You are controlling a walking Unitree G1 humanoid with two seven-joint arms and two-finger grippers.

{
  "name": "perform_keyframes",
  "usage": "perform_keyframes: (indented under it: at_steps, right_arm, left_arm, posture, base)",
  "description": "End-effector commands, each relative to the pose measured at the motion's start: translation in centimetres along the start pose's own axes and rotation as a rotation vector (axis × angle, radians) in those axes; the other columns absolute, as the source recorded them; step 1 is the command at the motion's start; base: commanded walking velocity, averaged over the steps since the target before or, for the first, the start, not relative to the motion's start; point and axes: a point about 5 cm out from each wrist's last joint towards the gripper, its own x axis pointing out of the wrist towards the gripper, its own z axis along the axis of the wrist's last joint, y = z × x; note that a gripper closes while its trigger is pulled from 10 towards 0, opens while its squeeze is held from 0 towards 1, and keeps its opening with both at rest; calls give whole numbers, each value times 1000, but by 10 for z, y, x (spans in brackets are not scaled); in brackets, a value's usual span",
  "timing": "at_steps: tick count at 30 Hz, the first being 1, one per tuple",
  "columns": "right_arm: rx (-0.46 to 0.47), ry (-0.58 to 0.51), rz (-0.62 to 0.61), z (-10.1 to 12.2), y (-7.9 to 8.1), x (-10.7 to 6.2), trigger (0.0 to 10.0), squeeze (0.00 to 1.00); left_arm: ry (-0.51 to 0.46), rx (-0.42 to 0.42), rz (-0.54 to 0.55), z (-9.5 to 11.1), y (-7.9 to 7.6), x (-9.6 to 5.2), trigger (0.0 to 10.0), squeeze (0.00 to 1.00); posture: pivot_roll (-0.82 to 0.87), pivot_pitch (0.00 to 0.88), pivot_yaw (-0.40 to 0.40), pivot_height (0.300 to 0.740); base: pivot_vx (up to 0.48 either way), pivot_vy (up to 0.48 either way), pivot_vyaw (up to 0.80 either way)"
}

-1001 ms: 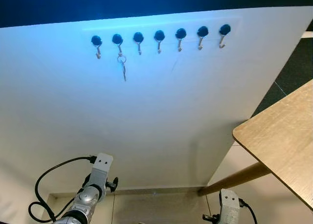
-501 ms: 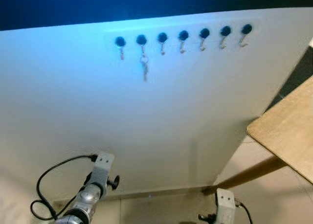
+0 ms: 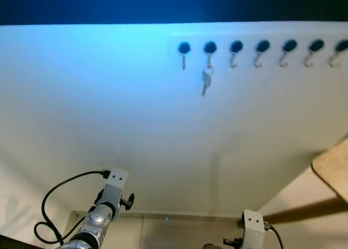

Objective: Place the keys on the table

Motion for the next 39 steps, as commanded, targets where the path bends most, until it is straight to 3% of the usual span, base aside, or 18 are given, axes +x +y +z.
perform_keyframes:
  at_steps: [1,8,21,31,37,39]
  right_arm:
    - [8,1,-5,-2,-1,-1,10000,0]
    - [9,2,-2,-2,-1,-1,10000,0]
    - [29,1,12,-3,2,-1,10000,0]
    - [56,16,-1,-9,-1,-2,10000,0]
    - [76,40,-15,-13,-4,-3,10000,0]
    - [59,-5,-22,-6,-7,-3,10000,0]
  left_arm:
    - [10,19,6,-4,4,-2,10000,0]
    - [13,-30,27,-5,6,-2,10000,0]
    - [3,-2,48,-1,11,-2,10000,0]
    - [11,-30,60,-3,10,-2,10000,0]
    - [109,-46,115,-15,16,-5,10000,0]
    - [189,-93,153,-25,21,-8,10000,0]
  posture:
    - [6,40,59,740]
    - [6,38,59,740]
    - [5,38,62,740]
    - [2,38,58,740]
    - [-1,40,59,740]
    - [-2,41,58,740]
  base:
    - [0,-480,0]
    - [0,-206,0]
    - [0,0,0]
    - [0,0,0]
    - [0,0,0]
    - [0,0,0]
